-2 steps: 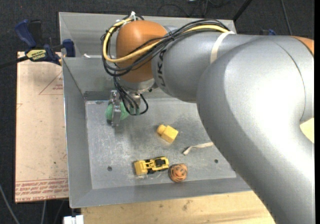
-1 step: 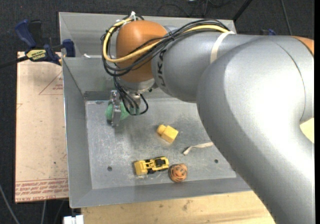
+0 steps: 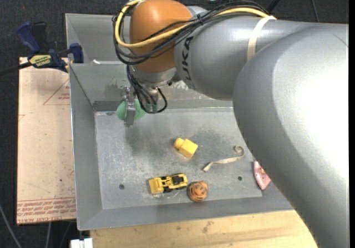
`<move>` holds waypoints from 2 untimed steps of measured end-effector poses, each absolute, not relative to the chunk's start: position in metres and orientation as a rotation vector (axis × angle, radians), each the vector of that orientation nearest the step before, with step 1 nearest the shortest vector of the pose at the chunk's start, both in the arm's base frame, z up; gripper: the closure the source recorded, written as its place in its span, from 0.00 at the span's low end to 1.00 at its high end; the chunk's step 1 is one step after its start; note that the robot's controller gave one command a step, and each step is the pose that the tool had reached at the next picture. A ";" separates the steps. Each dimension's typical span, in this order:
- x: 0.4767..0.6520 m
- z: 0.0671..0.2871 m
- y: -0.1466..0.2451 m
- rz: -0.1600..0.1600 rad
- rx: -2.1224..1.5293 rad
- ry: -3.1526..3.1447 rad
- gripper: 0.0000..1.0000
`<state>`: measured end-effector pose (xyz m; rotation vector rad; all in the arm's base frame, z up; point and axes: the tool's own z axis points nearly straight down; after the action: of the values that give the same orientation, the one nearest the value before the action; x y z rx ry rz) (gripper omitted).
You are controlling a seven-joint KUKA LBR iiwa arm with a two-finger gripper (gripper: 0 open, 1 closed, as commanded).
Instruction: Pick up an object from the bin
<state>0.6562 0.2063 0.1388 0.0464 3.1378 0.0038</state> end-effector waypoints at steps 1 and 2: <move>0.656 0.139 0.206 0.004 0.047 3.138 1.00; 0.641 0.189 0.213 0.000 0.043 3.146 1.00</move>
Offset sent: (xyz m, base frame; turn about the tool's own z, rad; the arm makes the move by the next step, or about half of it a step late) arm -0.0286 0.0153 0.1104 -0.0032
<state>0.6407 0.2133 0.1895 0.0429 3.1455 -0.0004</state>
